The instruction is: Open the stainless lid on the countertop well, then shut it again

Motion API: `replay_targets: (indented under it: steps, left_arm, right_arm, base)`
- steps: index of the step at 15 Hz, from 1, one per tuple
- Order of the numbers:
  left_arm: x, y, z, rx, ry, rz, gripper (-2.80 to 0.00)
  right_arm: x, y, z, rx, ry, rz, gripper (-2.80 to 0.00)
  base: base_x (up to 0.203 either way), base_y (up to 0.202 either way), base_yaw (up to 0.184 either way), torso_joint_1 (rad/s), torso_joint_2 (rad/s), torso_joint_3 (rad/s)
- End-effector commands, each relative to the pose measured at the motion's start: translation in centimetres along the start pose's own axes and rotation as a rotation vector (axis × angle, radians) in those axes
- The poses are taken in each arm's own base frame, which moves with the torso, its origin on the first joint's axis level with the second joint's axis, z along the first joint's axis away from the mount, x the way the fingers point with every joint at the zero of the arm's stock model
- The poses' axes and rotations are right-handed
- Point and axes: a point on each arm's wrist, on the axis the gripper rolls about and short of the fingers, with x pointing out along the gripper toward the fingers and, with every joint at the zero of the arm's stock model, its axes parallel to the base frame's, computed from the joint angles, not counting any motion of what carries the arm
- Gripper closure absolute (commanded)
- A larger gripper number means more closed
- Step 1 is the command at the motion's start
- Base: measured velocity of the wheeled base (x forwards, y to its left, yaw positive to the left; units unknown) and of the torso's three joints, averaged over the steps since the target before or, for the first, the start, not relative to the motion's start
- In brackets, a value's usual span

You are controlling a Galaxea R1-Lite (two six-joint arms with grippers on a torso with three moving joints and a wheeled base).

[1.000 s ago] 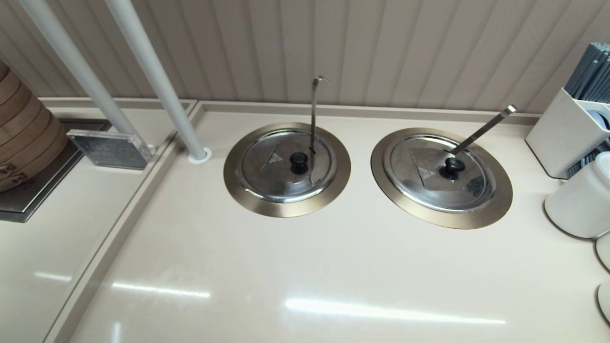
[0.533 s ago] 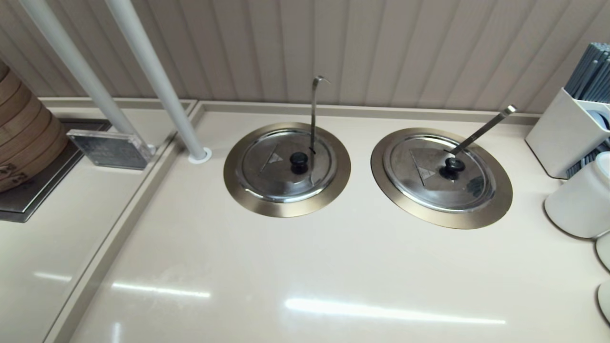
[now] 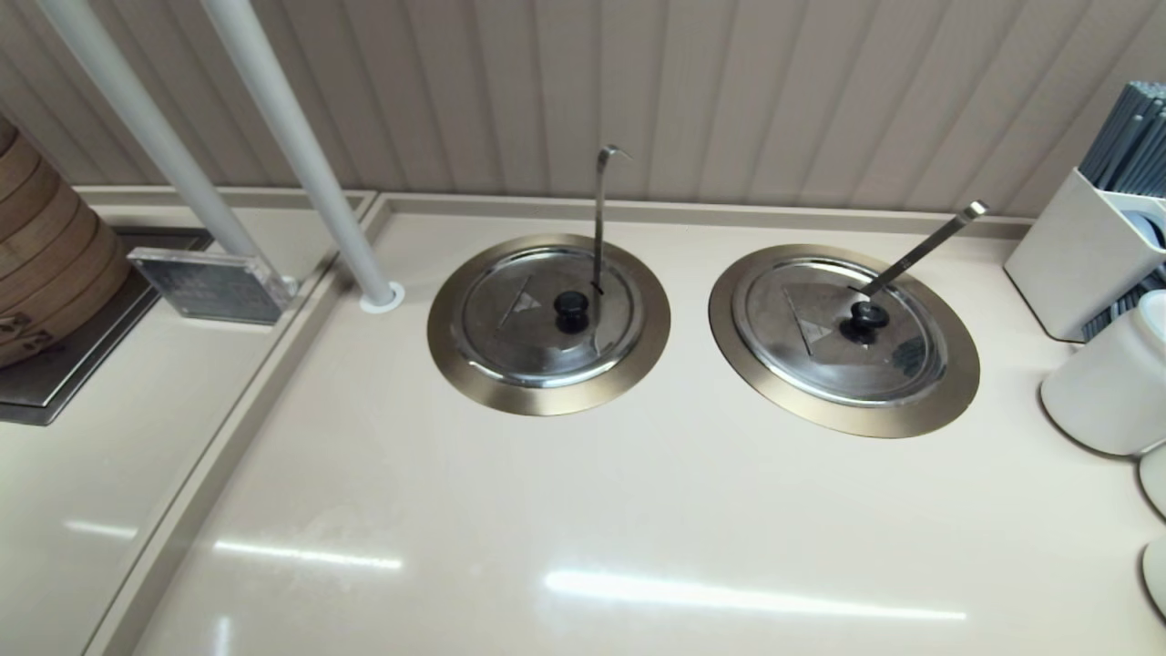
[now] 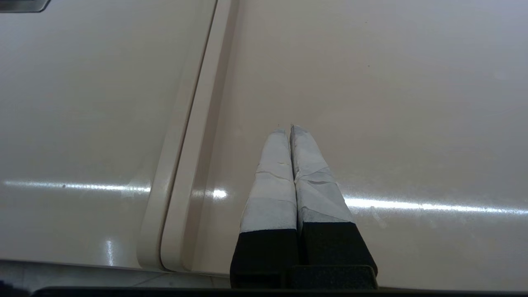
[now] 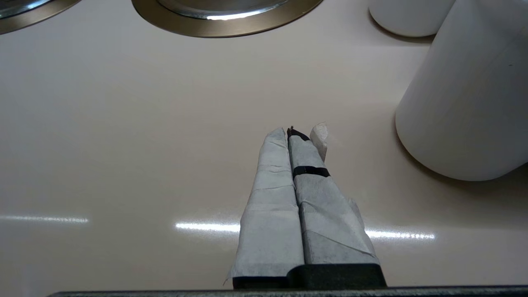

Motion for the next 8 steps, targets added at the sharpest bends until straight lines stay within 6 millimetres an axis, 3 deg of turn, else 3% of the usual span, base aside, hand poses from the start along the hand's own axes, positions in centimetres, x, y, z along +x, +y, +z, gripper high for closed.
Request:
replay_targets:
  steps: [1, 8]
  left_arm:
    - [0.02, 0.00, 0.02, 0.000, 0.003, 0.000, 0.00]
    - [0.02, 0.00, 0.02, -0.008, 0.003, 0.001, 0.00]
  right_arm:
    - [0.03, 0.00, -0.12, 0.001, 0.004, 0.000, 0.00]
    - [0.03, 0.00, -0.12, 0.004, 0.004, 0.000, 0.00]
  base:
    - [0.000, 0.000, 0.000, 0.000, 0.00, 0.000]
    - [0.000, 0.000, 0.000, 0.000, 0.00, 0.000]
